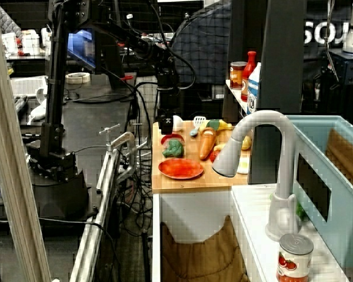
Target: Put sushi on plate
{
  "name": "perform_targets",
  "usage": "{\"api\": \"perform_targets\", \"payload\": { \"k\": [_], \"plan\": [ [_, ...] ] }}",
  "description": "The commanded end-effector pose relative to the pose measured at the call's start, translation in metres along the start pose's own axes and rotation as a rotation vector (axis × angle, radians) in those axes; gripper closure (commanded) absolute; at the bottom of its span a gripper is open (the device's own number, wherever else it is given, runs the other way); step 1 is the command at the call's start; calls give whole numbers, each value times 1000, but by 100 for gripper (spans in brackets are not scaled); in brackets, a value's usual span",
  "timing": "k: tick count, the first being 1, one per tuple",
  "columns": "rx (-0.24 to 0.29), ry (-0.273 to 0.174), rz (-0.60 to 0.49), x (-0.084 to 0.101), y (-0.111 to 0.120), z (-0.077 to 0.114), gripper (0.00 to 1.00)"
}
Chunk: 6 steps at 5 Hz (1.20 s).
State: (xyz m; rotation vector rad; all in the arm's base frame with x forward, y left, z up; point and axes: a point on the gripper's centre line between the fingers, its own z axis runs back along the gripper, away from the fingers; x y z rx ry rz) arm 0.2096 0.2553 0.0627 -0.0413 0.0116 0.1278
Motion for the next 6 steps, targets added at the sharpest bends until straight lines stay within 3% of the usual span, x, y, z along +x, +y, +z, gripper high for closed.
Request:
{"api": "perform_targets", "payload": {
  "k": [1, 4, 5, 6],
  "plan": [
    [0, 0, 0, 0, 0, 0, 0],
    [44, 34, -12, 6, 0, -14, 0],
    [87, 21, -31, 8, 1, -22, 0],
    [111, 52, -21, 18, 8, -35, 0]
  ]
}}
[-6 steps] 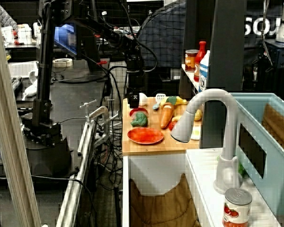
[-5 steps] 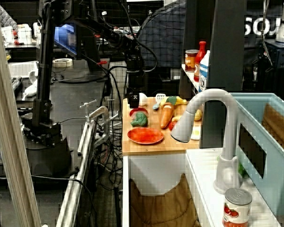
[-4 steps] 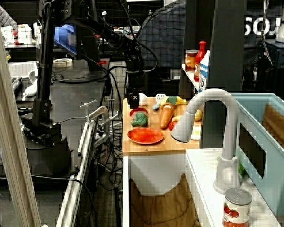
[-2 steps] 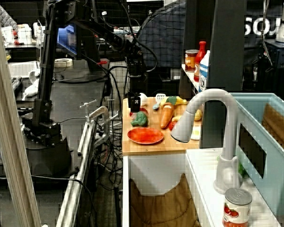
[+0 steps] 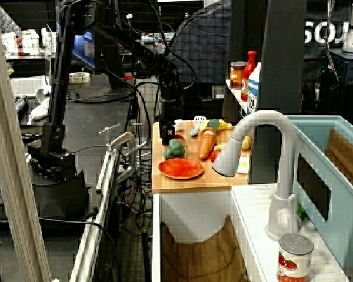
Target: Put sushi on plate
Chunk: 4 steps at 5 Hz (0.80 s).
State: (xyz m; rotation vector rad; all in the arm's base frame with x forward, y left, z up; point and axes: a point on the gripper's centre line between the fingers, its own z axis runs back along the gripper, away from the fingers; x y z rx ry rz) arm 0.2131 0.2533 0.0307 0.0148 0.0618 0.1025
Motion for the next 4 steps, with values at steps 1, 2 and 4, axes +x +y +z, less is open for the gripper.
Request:
{"api": "perform_targets", "payload": {
  "k": [1, 2, 4],
  "plan": [
    [63, 16, 15, 15, 13, -14, 0],
    [69, 19, 29, 8, 16, -30, 100],
    [58, 45, 14, 8, 15, -30, 100]
  ]
}}
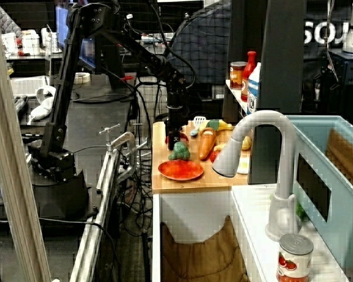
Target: Put sushi on plate
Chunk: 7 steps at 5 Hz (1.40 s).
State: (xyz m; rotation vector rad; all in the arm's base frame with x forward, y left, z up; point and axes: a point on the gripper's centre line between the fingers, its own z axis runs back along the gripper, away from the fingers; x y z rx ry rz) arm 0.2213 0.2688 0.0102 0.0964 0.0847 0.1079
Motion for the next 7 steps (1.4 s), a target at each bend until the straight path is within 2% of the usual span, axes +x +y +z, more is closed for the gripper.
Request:
{"api": "perform_targets", "payload": {
  "k": [1, 2, 3, 4, 5, 6, 7],
  "plan": [
    [-56, 26, 4, 4, -6, 14, 100],
    [-163, -3, -17, 9, -20, 67, 100],
    [-238, 18, -46, 15, -33, 115, 100],
    [-254, 96, -97, 24, -58, 144, 100],
    [-312, 102, -127, 13, -68, 163, 100],
    [-334, 80, -95, -18, -87, 147, 100],
    [-289, 68, -119, -39, -95, 120, 100]
  ]
}}
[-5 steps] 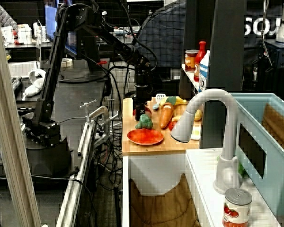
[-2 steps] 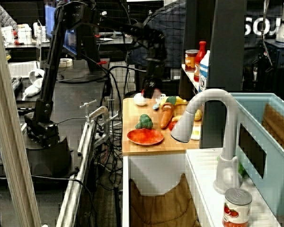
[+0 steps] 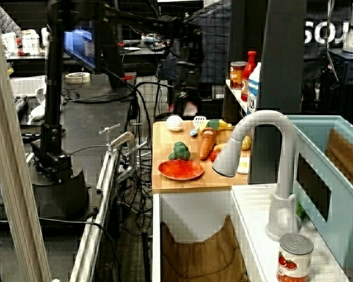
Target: Put sushi on plate
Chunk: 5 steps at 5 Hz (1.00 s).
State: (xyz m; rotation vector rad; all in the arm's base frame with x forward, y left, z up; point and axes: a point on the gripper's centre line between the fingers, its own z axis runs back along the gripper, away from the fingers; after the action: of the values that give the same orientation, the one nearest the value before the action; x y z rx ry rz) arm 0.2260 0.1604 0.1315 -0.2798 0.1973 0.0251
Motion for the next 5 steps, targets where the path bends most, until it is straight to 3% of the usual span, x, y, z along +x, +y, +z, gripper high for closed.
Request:
{"api": "perform_targets", "payload": {
  "k": [1, 3, 4, 5],
  "plan": [
    [72, -68, -42, -35, 5, -26, 100],
    [44, -96, -8, -36, 17, -38, 100],
    [15, -111, -12, -32, 9, -47, 100],
    [27, -106, 3, -22, -6, -55, 100]
  ]
}}
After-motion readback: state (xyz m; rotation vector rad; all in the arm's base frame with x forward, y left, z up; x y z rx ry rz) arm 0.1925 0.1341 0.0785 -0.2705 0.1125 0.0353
